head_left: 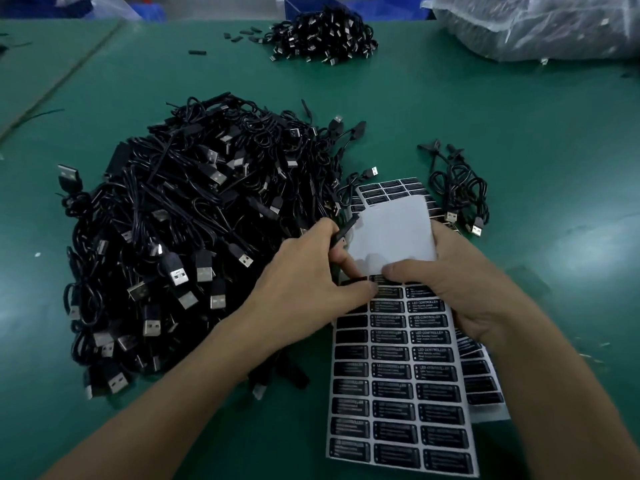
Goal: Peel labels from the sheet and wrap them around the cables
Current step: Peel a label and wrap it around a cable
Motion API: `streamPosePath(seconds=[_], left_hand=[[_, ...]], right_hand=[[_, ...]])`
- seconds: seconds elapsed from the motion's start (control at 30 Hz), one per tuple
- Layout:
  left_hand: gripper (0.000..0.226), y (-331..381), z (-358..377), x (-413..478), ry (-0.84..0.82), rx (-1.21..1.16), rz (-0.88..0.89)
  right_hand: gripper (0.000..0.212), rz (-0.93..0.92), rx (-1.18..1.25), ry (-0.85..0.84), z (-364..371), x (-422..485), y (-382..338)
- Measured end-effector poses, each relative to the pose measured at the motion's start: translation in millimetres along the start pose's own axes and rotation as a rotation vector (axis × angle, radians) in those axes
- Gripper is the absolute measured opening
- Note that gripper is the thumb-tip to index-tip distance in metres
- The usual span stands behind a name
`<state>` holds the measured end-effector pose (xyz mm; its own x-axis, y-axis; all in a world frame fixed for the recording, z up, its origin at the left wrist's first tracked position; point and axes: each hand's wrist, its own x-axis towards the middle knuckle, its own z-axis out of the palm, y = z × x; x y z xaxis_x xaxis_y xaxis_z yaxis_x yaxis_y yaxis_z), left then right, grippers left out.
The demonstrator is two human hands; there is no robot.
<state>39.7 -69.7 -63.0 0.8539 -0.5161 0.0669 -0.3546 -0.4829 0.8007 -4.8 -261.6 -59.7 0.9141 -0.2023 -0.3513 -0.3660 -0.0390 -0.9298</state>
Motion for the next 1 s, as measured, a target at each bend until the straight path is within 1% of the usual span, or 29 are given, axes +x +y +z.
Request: streamPosePath(seconds=[0.13, 0.27, 0.37, 0.43, 0.67, 1.0], left_hand=[[0.055, -2.0, -2.7, 1.6, -0.004, -0.069, 0.011], [0.057, -4.4, -2.8, 2.8, 0.011, -0.107, 0.012], [0.058, -5.3, -1.9, 3.0, 0.024, -0.096, 0.03], [0.058, -5.7, -1.9, 3.1, 0.033, -0.089, 0.037], [0.055, -2.3, -2.0, 0.8, 0.075, -0.079, 0.021], [0.049, 2.4, -1.1, 0.3, 0.083, -0.075, -0.01]], right_hand=[[0.057, -0.016, 0.103, 0.0, 2.2, 0.0, 0.1], [0.053, -0.006, 0.134, -0.014, 4.7, 0.6, 1.6], [0.054, -0.051, -0.003, -0.013, 10.8, -1.8, 3.1], [0.055, -0.073, -0.072, 0.026, 14.0, -1.7, 3.8], [0.044, -0.077, -0.04, 0.046, 15.5, -0.2, 4.9], [0.042, -0.05, -0.012, 0.033, 17.7, -0.3, 5.8]])
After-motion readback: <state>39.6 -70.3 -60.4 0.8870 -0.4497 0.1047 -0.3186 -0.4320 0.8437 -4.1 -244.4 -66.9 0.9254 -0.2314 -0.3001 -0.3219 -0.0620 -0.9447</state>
